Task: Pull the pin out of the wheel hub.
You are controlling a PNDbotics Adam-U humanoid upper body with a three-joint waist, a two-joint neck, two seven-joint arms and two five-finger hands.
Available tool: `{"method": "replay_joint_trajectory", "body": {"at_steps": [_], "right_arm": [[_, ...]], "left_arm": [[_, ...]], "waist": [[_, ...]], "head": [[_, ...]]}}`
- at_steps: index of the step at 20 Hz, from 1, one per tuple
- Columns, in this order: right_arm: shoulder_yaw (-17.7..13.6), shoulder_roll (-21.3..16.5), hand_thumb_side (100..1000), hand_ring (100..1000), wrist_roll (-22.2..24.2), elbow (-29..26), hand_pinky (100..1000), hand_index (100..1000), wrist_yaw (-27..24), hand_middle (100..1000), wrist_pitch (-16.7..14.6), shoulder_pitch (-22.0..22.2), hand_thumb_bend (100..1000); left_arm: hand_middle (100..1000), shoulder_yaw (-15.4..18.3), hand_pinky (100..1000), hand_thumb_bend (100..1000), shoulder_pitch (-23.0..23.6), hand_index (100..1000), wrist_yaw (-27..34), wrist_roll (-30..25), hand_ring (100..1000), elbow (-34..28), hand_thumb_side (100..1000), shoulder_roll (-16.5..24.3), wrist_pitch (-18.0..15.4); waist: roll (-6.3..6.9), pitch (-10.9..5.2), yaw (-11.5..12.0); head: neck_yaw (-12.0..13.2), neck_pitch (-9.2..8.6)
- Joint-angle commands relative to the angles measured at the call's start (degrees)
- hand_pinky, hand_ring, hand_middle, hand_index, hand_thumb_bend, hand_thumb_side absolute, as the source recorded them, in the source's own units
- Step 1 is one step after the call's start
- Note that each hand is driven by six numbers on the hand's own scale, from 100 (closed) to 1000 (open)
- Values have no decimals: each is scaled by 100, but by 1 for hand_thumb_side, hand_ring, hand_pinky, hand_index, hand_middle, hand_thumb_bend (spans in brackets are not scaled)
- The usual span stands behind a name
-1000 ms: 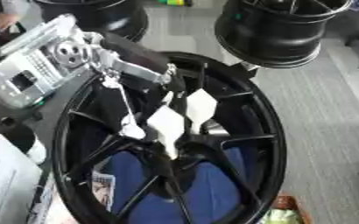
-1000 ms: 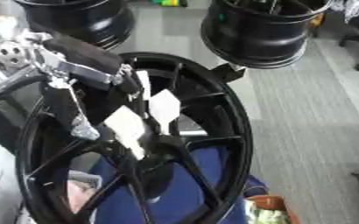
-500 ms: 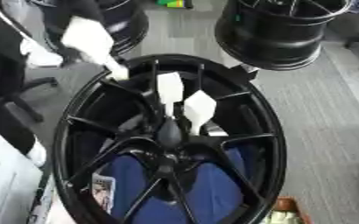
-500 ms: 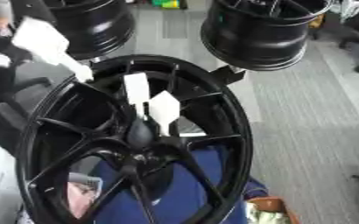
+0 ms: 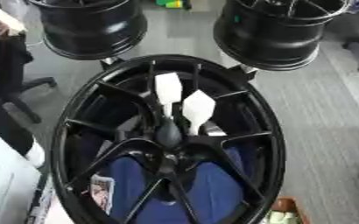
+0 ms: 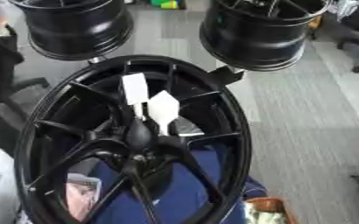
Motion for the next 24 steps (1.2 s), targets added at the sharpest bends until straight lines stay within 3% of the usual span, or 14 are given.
{"method": "replay_joint_trajectory", "body": {"at_steps": [1, 3, 4, 6, 10, 11, 13, 18, 24], "right_arm": [[-121, -226, 141, 861, -34, -34, 893, 874, -30, 816, -23, -113, 100], [-123, -219, 143, 860, -34, -34, 893, 874, -32, 815, -33, -120, 100], [-126, -216, 145, 860, -36, -34, 893, 874, -33, 815, -32, -117, 100], [-130, -211, 147, 859, -45, -34, 893, 874, -37, 814, -31, -111, 100], [-126, -198, 148, 859, -58, -34, 893, 874, -48, 814, -27, -114, 100], [-119, -194, 147, 859, -56, -34, 893, 874, -52, 815, -33, -123, 100], [-106, -186, 148, 859, -44, -34, 893, 874, -55, 815, -37, -142, 100], [-57, -158, 153, 859, 6, -34, 893, 874, -53, 815, -53, -197, 100], [3, -123, 154, 858, 76, -34, 893, 874, -40, 814, -89, -296, 100]], "left_arm": [[541, 127, 687, 201, 11, 690, 130, -173, 631, -10, 213, 260, -104], [714, 157, 762, 336, 55, 821, 212, -298, 766, -6, 372, 264, -152], [771, 194, 786, 425, 61, 869, 218, -275, 810, -2, 511, 258, -163], [784, 264, 792, 483, 49, 880, 176, -68, 821, 8, 591, 241, -185], [717, 216, 750, 408, -123, 830, 81, 808, 765, -45, 541, 142, -221], [665, 135, 724, 357, -192, 796, 99, 958, 724, -88, 496, 102, -229], [631, -117, 709, 338, -343, 768, 127, 1095, 695, -245, 461, 30, -259], [606, -856, 701, 337, -726, 747, 101, 892, 674, -845, 442, -156, -351], [606, -1912, 701, 369, -1256, 742, 194, 224, 670, -1290, 468, -464, -369]], "waist": [[11, -83, 5], [9, -83, 2], [9, -83, 3], [10, -84, 1], [9, -92, -11], [8, -95, -21], [5, -100, -42], [15, -108, -85], [39, -127, -145]], "head": [[-16, -73], [-21, -68], [-26, -68], [-33, -66], [-34, -58], [-25, -61], [-7, -75], [38, -74], [84, -64]]}}
